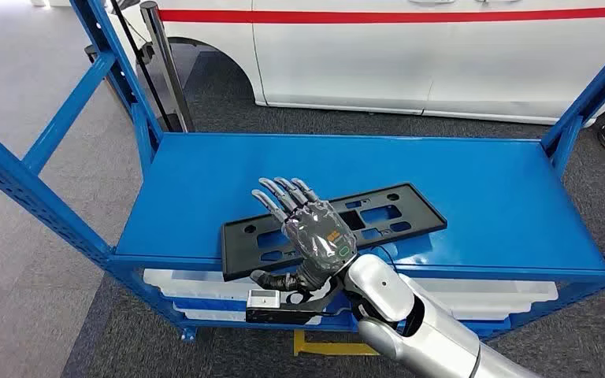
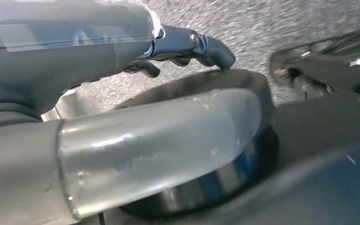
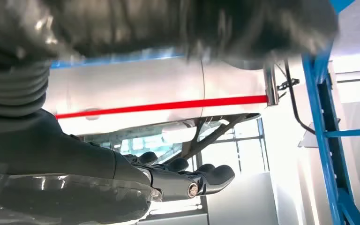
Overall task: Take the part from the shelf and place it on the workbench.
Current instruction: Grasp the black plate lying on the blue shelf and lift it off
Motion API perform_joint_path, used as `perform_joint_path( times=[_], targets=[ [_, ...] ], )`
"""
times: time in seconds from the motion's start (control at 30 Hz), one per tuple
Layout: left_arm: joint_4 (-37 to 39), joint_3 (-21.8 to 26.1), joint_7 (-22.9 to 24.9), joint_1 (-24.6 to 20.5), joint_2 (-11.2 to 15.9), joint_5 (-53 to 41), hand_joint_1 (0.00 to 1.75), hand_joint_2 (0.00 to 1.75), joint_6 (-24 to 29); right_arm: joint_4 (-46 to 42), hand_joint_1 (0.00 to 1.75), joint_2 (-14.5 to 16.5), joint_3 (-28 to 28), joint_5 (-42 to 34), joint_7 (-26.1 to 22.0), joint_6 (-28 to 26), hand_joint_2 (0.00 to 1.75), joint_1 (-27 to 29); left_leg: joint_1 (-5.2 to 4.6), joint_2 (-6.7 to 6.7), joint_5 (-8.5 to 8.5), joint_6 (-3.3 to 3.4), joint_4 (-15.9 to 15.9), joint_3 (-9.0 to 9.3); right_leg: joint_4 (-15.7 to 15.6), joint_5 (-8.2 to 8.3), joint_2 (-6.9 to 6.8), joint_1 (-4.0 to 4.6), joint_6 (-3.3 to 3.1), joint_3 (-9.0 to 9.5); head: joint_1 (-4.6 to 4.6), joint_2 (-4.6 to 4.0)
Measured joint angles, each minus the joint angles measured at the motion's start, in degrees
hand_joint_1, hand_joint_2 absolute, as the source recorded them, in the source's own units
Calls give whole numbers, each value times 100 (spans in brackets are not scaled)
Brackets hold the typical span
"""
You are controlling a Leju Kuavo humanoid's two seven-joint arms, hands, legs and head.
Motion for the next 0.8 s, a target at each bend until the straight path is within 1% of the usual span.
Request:
perform_joint_path(
  times=[0.07, 0.1, 0.13, 0.17, 0.2, 0.27, 0.3, 0.43, 0.53, 0.6, 0.63, 0.7, 0.77, 0.8],
  targets=[
    [4, -1, -23, -1, -1, 20, 0, 0, -1, 21, 0, -13, -4, 20, 0, -18, 175, 23, -17, 5, 83, 50, -77, 3, 46, -61, 4, 8, 40, 11, 1, 0],
    [8, -2, -45, 3, -2, 34, 0, 0, 0, 43, 0, -28, -14, 43, 0, -36, 175, 46, -26, 2, 196, 97, -155, 14, 70, -117, 7, 15, 81, 22, 2, 0],
    [10, -3, -66, 0, -3, 49, 0, 0, 3, 64, 0, -41, -31, 69, 0, -53, 175, 69, -41, 2, 164, 148, -137, 22, 72, -155, 4, 17, 113, 33, 1, 0],
    [10, -4, -79, -1, -5, 61, 0, 0, 7, 93, 0, -57, -59, 105, 2, -66, 175, 92, -41, -3, 176, 174, -134, 38, 65, -177, 2, 19, 121, 40, 2, 0],
    [11, -4, -85, -5, -6, 69, 0, 0, 14, 131, 0, -69, -93, 142, 3, -78, 175, 116, -42, -9, 181, 181, -146, 46, 53, -183, 0, 17, 98, 57, 1, 0],
    [13, -5, -90, -23, -8, 80, 0, 0, 21, 263, 0, -87, -169, 220, 7, -86, 175, 165, -38, -20, 185, 177, -179, 66, 20, -174, -5, 19, 29, 89, 2, 0],
    [13, -7, -99, -30, -9, 81, 0, 0, 21, 355, 0, -91, -201, 250, 6, -87, 175, 189, -40, -26, 170, 189, -185, 76, -12, -175, -8, 20, 7, 112, 2, 0],
    [13, -19, -156, -36, -14, 94, 0, 0, 33, 792, 0, -98, -302, 287, -55, -86, 175, 307, -50, -32, 106, 250, -191, 123, -131, -223, -20, 23, -31, 219, 3, 0],
    [13, -37, -174, -36, -14, 111, 0, 0, 65, 1021, 0, -124, -388, 244, -144, -74, 175, 407, -61, -32, 80, 275, -190, 150, -155, -236, -28, 19, -18, 253, 3, 0],
    [13, -45, -172, -36, -14, 130, 0, 0, 79, 1111, 0, -166, -434, 225, -202, -19, 175, 437, -66, -31, 76, 281, -189, 158, -160, -237, -29, 14, 4, 259, 3, 0],
    [13, -48, -170, -35, -14, 143, 0, 0, 82, 1141, 0, -199, -454, 206, -240, 50, 175, 443, -68, -31, 76, 282, -188, 160, -162, -235, -30, 12, 27, 261, 3, 0],
    [13, -54, -168, -34, -12, 167, 0, 0, 87, 1186, 0, -280, -487, 106, -342, 263, 175, 443, -70, -31, 76, 283, -186, 163, -164, -230, -30, 7, 97, 263, 3, 0],
    [13, -63, -172, -33, -9, 186, 0, 0, 88, 1214, 0, -376, -519, -112, -507, 524, 87, 435, -70, -30, 77, 284, -185, 166, -166, -226, -30, 4, 156, 266, 3, 0],
    [13, -71, -177, -32, -7, 197, 0, 0, 87, 1219, 0, -427, -539, -305, -628, 651, 44, 433, -69, -30, 78, 286, -185, 168, -166, -223, -31, 4, 171, 266, 3, 0]
  ],
)
